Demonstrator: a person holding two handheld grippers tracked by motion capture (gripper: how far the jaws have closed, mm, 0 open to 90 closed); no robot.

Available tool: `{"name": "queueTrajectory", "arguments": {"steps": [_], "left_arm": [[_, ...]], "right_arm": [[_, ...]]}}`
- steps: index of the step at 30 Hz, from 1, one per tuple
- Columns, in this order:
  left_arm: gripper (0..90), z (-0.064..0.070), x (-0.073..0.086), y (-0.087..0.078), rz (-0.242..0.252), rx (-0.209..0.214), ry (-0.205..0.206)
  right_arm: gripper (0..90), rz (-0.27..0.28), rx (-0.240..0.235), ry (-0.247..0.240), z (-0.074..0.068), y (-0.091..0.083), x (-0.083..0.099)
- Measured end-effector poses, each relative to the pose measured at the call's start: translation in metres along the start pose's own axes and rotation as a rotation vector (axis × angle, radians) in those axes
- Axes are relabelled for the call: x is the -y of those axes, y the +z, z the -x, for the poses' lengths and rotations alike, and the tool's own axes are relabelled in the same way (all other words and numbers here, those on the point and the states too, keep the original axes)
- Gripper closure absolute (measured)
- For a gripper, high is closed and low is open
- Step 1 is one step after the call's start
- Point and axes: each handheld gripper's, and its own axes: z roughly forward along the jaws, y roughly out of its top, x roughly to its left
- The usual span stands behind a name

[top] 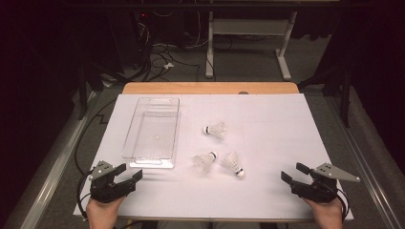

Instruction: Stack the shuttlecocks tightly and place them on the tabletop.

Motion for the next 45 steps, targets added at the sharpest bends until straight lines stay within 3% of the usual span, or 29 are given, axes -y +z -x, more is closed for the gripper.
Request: {"name": "queueTrajectory", "arguments": {"steps": [8, 15, 23, 45], "left_arm": [[30.4, 0.000, 0.002, 0.001, -0.002, 0.010, 0.010], [30.2, 0.001, 0.003, 0.001, 0.005, 0.007, 0.014], [30.0, 0.000, 0.004, -0.001, 0.017, 0.004, 0.006], [30.5, 0.003, 0.005, 0.001, -0.006, -0.012, 0.033]], "right_arm": [[27.9, 0.006, 0.006, 0.004, 0.000, -0.001, -0.001], [27.6, -0.028, 0.012, -0.047, -0.006, 0.003, -0.003], [26.7, -0.029, 0.000, -0.051, -0.011, 0.005, -0.008], [27.7, -0.016, -0.091, -0.048, -0.032, 0.028, -0.030]]}}
